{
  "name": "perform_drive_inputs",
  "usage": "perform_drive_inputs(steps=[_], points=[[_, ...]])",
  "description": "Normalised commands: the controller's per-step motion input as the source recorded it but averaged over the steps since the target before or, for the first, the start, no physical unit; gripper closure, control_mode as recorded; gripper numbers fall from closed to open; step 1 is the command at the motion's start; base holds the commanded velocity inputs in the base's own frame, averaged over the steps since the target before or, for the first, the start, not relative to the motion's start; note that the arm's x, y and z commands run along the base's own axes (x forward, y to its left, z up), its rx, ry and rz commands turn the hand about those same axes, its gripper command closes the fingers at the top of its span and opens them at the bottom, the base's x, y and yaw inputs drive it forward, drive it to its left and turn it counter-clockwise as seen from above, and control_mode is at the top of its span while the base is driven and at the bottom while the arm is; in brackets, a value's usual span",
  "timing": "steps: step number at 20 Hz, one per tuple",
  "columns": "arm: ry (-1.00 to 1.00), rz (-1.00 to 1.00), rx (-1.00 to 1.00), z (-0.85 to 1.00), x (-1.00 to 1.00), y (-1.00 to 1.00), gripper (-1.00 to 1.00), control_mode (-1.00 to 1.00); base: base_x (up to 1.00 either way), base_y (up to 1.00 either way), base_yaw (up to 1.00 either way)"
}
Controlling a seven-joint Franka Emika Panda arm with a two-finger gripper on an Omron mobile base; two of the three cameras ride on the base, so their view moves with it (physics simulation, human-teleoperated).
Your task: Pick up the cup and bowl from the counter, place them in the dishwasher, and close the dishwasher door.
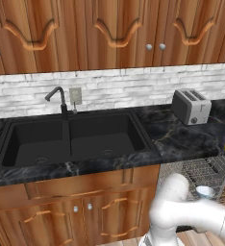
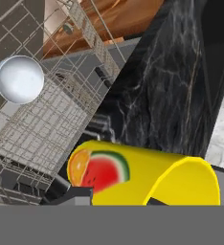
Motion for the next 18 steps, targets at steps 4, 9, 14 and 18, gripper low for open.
perform_drive_inputs(steps=[4, 9, 14, 18], points=[[-0.02, 0.03, 0.00, -0.40, -0.35, 0.03, 1.00, -1.00, 0.00, 0.00, 0.00], [-0.01, 0.02, 0.00, -0.43, -0.28, 0.04, 1.00, -1.00, 0.00, 0.00, 0.00], [0.00, 0.00, 0.00, -0.44, -0.22, 0.04, 1.00, -1.00, 0.00, 0.00, 0.00], [0.00, 0.00, 0.00, -0.46, -0.10, 0.04, 1.00, -1.00, 0.00, 0.00, 0.00]])
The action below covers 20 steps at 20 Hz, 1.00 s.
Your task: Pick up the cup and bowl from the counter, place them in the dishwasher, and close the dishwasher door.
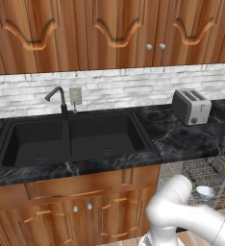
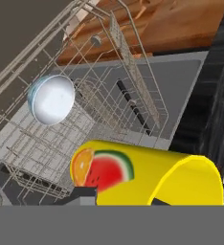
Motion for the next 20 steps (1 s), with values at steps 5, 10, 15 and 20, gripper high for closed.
perform_drive_inputs(steps=[5, 10, 15, 20], points=[[0.00, 0.00, 0.00, -0.50, -0.01, 0.02, 1.00, -1.00, 0.00, 0.00, 0.00], [0.00, 0.00, 0.00, -0.54, 0.00, 0.00, 1.00, -1.00, 0.00, 0.00, 0.00], [0.00, 0.00, 0.00, -0.54, 0.00, 0.00, 1.00, -1.00, 0.00, 0.00, 0.00], [0.00, 0.00, 0.00, -0.47, 0.08, 0.00, 1.00, -1.00, 0.00, 0.00, 0.00]])
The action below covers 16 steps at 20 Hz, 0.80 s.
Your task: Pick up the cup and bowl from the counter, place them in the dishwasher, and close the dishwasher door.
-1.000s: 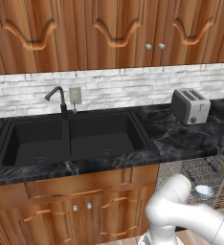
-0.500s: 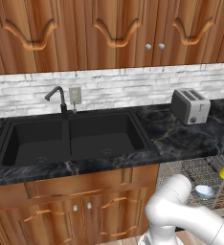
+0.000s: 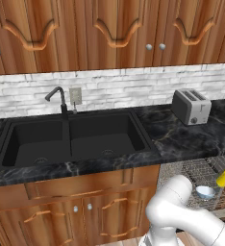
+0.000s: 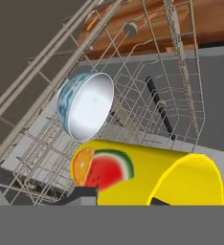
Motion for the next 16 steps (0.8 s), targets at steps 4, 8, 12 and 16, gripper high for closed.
perform_drive_inputs(steps=[4, 8, 12, 16], points=[[0.00, 0.00, 0.00, -0.47, 0.13, 0.00, 1.00, -1.00, 0.00, 0.00, 0.00], [0.00, 0.00, -0.02, -0.45, 0.22, -0.04, 1.00, -1.00, 0.00, 0.00, 0.00], [-0.01, 0.00, -0.03, -0.34, 0.26, -0.29, 1.00, -1.00, 0.00, 0.00, 0.00], [-0.01, 0.00, -0.02, -0.46, 0.13, -0.18, 1.00, -1.00, 0.00, 0.00, 0.00]])
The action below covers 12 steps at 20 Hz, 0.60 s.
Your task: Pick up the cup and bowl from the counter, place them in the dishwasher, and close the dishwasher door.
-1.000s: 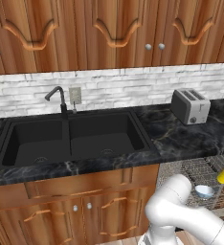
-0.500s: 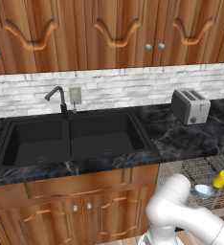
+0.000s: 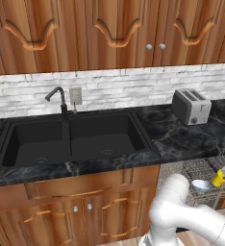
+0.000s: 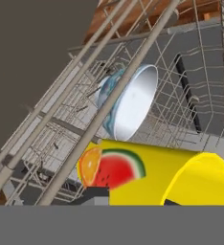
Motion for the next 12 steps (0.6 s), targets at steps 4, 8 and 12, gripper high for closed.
perform_drive_inputs(steps=[4, 8, 12], points=[[0.00, 0.00, -0.02, -0.56, 0.00, -0.01, -1.00, -1.00, 0.00, 0.00, 0.00], [-0.04, 0.00, -0.02, -0.34, 0.00, -0.08, -1.00, -1.00, 0.00, 0.00, 0.00], [-0.11, 0.01, 0.00, 0.16, -0.02, -0.19, -1.00, -1.00, 0.00, 0.00, 0.00]])
